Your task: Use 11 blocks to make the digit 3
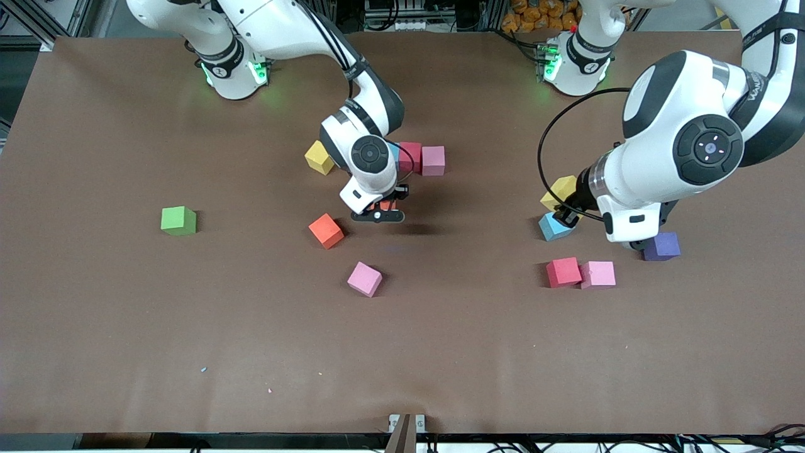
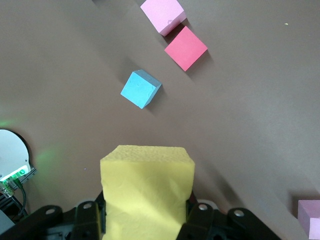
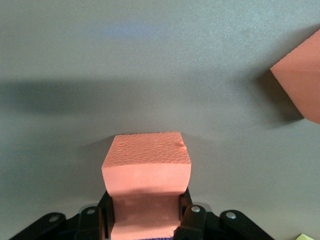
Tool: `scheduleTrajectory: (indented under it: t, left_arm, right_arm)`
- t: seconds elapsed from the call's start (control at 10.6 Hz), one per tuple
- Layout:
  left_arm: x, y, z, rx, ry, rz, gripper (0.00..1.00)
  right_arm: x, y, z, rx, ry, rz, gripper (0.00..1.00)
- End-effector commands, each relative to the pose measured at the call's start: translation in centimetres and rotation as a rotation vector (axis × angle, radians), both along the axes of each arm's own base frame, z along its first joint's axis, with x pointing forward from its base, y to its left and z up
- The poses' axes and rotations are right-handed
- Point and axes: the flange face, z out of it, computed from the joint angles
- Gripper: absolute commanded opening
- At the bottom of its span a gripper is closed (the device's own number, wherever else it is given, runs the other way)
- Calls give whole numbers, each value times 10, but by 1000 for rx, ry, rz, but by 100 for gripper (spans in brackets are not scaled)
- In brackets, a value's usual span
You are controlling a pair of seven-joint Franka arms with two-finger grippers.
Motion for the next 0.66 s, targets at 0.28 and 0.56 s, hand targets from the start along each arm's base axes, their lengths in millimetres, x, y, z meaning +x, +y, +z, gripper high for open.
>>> scheduleTrajectory:
  t: [0.28, 0.56]
  left_arm:
    - [-4, 3, 10, -22, -10, -3, 0]
    - [-4, 3, 9, -22, -7, -1, 0]
  right_arm:
    - [-7, 4, -5, -13, 10, -18, 100]
    - [-4, 6, 0, -10, 5, -21, 100]
